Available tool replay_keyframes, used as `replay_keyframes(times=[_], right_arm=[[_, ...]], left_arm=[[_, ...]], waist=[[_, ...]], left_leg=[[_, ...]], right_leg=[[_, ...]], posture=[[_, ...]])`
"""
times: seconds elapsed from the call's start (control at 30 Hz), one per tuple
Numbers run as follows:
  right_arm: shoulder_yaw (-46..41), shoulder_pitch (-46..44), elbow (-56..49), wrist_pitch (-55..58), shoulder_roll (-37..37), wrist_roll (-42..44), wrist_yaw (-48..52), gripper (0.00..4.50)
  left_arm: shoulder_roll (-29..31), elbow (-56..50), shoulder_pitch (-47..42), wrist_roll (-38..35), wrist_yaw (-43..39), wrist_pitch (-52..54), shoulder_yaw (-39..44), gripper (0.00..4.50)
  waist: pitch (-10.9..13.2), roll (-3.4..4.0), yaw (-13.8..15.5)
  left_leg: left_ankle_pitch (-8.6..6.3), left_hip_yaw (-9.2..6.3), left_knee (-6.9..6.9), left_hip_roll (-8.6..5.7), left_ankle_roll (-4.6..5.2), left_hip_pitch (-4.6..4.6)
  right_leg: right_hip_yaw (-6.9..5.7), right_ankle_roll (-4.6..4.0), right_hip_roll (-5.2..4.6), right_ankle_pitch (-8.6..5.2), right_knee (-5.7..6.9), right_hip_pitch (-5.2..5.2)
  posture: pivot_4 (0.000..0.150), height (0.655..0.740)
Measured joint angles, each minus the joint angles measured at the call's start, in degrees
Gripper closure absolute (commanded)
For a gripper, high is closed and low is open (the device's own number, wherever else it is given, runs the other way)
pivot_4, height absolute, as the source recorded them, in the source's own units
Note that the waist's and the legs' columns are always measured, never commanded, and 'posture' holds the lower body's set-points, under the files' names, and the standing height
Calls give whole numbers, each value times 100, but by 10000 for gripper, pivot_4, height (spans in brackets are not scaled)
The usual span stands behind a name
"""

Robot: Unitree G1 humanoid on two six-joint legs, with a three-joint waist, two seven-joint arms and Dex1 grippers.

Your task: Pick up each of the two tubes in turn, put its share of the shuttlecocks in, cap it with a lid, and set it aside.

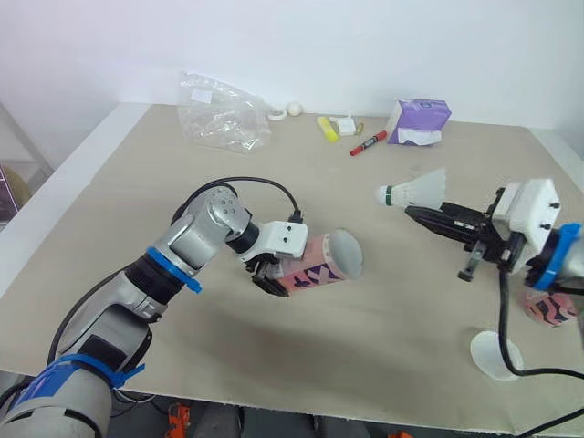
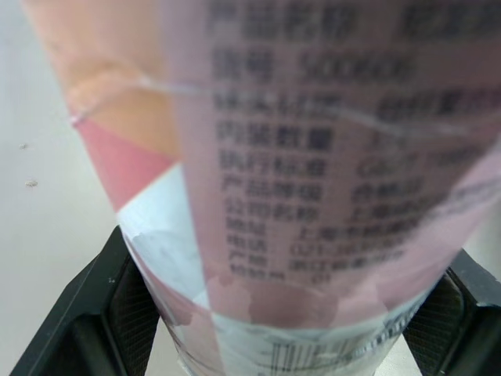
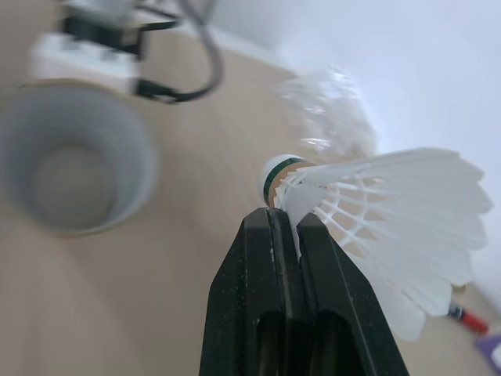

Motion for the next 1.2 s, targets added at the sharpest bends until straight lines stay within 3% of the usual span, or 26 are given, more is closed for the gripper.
replay_keyframes(times=[0.33, 0.67, 0.73, 0.77, 0.8, 0.93, 0.97, 1.0, 1.03, 1.07, 1.2], right_arm=[[149, 90, -453, -211, -41, 5, 248, 44457], [1027, -560, -325, -477, 71, -239, 246, 44457], [1185, -759, -285, -401, 71, -233, 246, 38424], [1255, -911, -288, -342, 71, -221, 246, 30344], [1259, -965, -286, -304, 71, -211, 245, 30344], [1260, -1006, -288, -154, 71, -109, 230, 18927], [1259, -1002, -289, -91, 71, -106, 226, 11134], [1258, -996, -289, -77, 71, -105, 224, 9417], [1205, -931, -304, 28, 124, -23, 119, 3324], [1151, -885, -304, 104, 215, 37, 18, 403], [477, -207, -140, 973, 1212, 660, -1250, 403]], left_arm=[[-45, 180, -76, -32, -54, 0, 5, 7008], [-53, 166, -82, -34, -47, 75, 12, 7008], [-49, 135, -74, -36, -37, 121, 13, 7008], [-53, 133, -74, -35, -34, 137, 12, 7008], [-64, 133, -73, -38, -20, 139, 12, 7008], [-75, 131, -74, -39, -17, 150, 12, 7008], [-75, 131, -74, -39, -15, 152, 12, 7008], [-75, 132, -74, -38, -12, 153, 12, 7008], [-76, 132, -73, -38, -7, 153, 12, 7008], [-76, 133, -74, -38, -7, 153, 11, 7008], [-114, 134, -69, -38, 18, 145, 6, 7008]], waist=[[1, -6, -7], [2, -7, -7], [2, -7, -4], [2, -8, -2], [3, -8, 0], [3, -8, 6], [3, -8, 7], [3, -8, 7], [2, -10, 7], [2, -12, 8], [0, -26, 23]], left_leg=[[0, 0, 1, 4, 0, 1], [2, 1, 0, 5, 1, 1], [2, 1, 0, 5, 1, 0], [2, 2, 0, 5, 1, 0], [2, 1, -1, 5, 1, 0], [2, 1, -1, 5, 1, -2], [2, 1, -1, 5, 1, -2], [2, 1, -1, 5, 1, -2], [2, 0, -1, 5, 2, -2], [2, 0, 0, 5, 1, -2], [4, -6, -1, 3, 5, -5]], right_leg=[[0, -1, 4, 1, 0, 0], [-1, -4, 4, 4, 0, -2], [0, -4, 4, 4, 0, -3], [-1, -4, 3, 4, 0, -3], [-1, -4, 4, 4, 0, -3], [-1, -4, 4, 3, 0, -3], [-1, -4, 4, 3, 0, -4], [-1, -4, 4, 3, 0, -4], [-1, -4, 4, 3, 0, -3], [-1, -4, 5, 4, 0, -3], [-1, -4, 5, 4, 0, 0]], posture=[[1500, 7400], [1500, 7400], [1500, 7400], [1500, 7400], [1500, 7400], [1500, 7400], [1500, 7400], [1500, 7400], [1500, 7400], [1500, 7400], [1500, 7400]])
